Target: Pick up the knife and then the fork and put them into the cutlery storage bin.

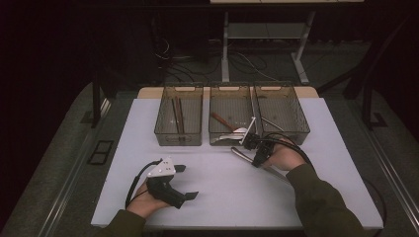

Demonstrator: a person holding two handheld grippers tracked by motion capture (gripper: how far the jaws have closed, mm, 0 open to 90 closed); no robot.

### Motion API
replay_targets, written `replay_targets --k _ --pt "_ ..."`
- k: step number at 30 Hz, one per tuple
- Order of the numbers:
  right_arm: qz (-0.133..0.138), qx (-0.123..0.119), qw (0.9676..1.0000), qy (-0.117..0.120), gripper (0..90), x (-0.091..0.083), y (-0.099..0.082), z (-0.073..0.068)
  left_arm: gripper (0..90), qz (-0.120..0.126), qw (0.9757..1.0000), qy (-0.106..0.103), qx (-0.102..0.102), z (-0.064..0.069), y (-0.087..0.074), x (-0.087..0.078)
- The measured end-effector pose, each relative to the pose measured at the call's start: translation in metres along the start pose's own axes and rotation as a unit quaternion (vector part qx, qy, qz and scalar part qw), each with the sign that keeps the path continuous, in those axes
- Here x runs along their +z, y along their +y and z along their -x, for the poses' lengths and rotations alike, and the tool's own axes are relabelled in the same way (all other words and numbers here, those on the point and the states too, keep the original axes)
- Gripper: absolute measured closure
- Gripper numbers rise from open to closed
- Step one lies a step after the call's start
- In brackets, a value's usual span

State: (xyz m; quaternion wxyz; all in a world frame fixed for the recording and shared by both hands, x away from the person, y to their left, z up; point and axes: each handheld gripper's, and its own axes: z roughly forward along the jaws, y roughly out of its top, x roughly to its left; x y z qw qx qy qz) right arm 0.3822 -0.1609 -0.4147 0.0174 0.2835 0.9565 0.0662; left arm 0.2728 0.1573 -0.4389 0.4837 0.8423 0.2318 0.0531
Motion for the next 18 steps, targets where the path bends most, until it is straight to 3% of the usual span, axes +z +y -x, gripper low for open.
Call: replay_targets --k 8,12,18 --pt "0.046 -0.003 0.9989 0.005 80.5 -0.015 -0.008 0.003 0.0 0.0 1.0 0.0 0.0 0.0 0.0 0.0" --pt "0.085 0.004 0.9962 0.016 80.5 -0.024 -0.016 0.008 0.0 0.001 1.0 0.0 0.0 0.0 0.0 0.0" --pt "0.122 0.015 0.9923 0.015 80.5 -0.035 -0.029 0.014 0.0 0.001 1.0 0.001 0.0 0.0 0.0 0.0"
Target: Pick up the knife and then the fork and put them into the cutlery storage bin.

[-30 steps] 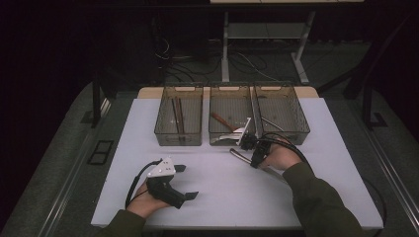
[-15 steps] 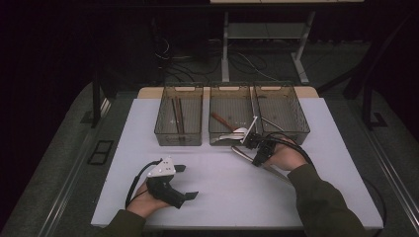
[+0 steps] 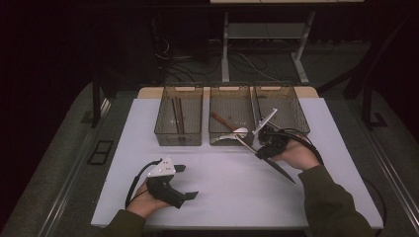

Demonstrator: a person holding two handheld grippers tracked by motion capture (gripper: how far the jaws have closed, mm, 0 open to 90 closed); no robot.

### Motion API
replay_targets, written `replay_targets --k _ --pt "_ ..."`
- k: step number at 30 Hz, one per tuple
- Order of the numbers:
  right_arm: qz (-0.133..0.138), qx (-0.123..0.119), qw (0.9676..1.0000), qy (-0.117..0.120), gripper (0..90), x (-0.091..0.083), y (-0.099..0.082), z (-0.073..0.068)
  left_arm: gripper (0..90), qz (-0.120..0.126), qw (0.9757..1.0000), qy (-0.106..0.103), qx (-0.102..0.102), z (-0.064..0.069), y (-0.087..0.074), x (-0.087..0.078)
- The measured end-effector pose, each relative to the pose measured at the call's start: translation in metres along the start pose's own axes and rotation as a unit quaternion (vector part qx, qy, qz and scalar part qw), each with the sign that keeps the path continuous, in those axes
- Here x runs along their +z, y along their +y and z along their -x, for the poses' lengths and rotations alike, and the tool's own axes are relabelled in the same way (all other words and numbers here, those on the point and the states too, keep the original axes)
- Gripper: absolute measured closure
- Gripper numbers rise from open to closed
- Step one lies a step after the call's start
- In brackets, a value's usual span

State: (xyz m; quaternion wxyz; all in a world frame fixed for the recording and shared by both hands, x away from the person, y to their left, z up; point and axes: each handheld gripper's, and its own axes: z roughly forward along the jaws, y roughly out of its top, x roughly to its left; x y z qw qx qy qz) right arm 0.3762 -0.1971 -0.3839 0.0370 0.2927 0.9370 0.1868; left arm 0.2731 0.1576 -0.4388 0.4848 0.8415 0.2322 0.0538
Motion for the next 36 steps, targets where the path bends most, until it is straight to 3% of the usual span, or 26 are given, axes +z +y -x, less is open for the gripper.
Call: replay_targets --k 6,15,26,36 --pt "0.058 0.011 0.9982 0.001 80.5 -0.013 -0.013 0.005 0.0 0.0 1.0 0.001 -0.001 0.0 0.0 0.0" --pt "0.128 0.04 0.9909 -0.011 80.5 -0.031 -0.032 0.013 0.0 0.0 1.0 0.001 -0.001 0.0 0.0 0.0" --pt "0.194 0.083 0.9773 -0.017 80.5 -0.041 -0.052 0.025 0.0 0.002 1.0 0.003 -0.001 0.0 -0.001 -0.001" --pt "0.252 0.112 0.9607 -0.031 80.5 -0.063 -0.062 0.039 0.0 0.003 1.0 0.005 -0.004 -0.002 -0.001 -0.001"
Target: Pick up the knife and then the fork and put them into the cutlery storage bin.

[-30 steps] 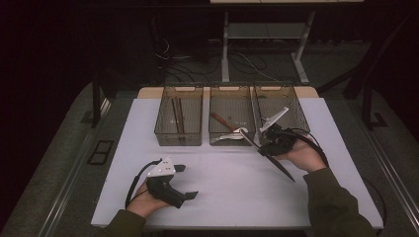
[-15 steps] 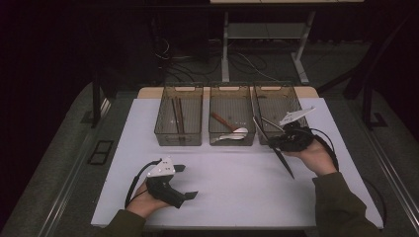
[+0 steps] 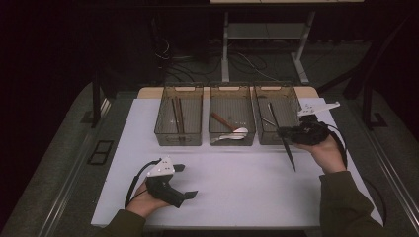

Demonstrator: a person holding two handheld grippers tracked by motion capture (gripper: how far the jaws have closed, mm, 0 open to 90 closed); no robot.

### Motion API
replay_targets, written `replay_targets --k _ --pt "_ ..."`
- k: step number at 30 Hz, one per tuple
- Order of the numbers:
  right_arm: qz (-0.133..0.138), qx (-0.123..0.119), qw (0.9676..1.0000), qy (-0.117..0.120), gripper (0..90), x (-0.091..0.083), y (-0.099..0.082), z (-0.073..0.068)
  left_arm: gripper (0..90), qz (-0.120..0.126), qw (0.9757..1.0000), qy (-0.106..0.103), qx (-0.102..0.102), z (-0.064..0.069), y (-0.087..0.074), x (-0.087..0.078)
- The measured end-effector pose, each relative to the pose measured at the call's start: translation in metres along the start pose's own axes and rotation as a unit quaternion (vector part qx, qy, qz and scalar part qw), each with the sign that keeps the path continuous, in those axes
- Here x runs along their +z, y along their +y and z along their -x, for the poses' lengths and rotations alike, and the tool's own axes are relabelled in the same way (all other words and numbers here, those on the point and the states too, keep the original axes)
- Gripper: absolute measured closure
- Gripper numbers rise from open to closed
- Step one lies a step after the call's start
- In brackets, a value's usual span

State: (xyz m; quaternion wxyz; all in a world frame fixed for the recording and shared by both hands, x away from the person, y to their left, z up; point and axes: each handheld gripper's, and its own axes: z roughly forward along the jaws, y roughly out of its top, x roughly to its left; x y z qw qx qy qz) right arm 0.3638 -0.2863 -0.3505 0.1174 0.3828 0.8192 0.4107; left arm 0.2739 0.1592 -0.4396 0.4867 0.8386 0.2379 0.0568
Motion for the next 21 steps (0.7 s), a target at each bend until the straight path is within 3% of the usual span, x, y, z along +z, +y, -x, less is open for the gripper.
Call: replay_targets --k 8,14,21 --pt "0.026 0.009 0.9995 -0.018 80.5 -0.015 0.016 0.012 0.0 0.0 1.0 0.0 0.0 -0.002 0.0 0.0" --pt "0.036 0.007 0.9985 -0.041 80.5 -0.023 0.037 0.019 0.0 0.011 0.9999 0.001 -0.007 -0.003 0.0 -0.001" --pt "0.046 0.008 0.9964 -0.071 80.5 -0.026 0.062 0.031 0.0 0.006 1.0 0.0 0.0 -0.002 0.0 -0.001"
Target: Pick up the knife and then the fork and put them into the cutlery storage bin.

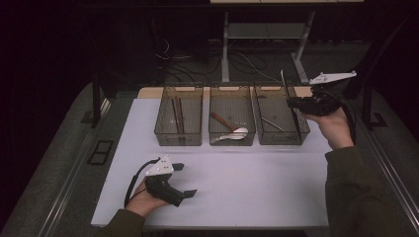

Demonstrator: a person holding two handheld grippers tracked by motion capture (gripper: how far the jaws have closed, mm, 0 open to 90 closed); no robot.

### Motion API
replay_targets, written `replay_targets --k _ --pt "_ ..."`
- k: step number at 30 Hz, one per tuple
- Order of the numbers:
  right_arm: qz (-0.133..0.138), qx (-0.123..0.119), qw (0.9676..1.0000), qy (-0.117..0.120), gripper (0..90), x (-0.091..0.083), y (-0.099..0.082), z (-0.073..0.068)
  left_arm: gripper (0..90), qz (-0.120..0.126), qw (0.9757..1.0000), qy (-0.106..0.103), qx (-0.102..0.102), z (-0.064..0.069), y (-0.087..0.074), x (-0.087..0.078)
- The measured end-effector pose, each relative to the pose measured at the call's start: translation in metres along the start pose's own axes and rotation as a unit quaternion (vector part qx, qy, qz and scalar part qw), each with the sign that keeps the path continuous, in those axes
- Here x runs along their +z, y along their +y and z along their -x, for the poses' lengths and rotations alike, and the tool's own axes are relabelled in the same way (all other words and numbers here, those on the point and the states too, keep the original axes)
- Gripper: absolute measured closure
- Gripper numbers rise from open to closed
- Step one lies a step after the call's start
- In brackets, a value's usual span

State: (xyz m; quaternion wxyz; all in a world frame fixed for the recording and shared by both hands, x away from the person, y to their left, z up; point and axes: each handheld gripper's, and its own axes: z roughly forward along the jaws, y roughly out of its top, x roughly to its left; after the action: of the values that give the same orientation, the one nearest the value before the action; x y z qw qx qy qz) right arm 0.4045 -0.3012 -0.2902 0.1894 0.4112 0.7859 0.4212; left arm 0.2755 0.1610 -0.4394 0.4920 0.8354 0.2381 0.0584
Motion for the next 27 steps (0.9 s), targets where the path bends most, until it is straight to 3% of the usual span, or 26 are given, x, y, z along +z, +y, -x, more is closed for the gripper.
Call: replay_targets --k 6,13,22,27 --pt "0.013 0.008 0.9995 -0.028 80.5 0.004 0.019 0.009 0.0 -0.002 1.0 -0.001 0.002 0.0 0.0 0.0" --pt "0.024 0.021 0.9977 -0.06 80.5 0.013 0.029 0.025 0.0 -0.002 1.0 -0.001 0.004 0.001 0.001 -0.002" --pt "0.004 0.045 0.9959 -0.079 80.5 0.044 0.017 0.039 0.0 -0.001 1.0 -0.004 0.004 0.001 0.0 -0.001" --pt "-0.017 0.048 0.996 -0.073 80.5 0.066 0.009 0.033 0.0 -0.001 1.0 -0.004 0.004 0.001 0.001 -0.001"
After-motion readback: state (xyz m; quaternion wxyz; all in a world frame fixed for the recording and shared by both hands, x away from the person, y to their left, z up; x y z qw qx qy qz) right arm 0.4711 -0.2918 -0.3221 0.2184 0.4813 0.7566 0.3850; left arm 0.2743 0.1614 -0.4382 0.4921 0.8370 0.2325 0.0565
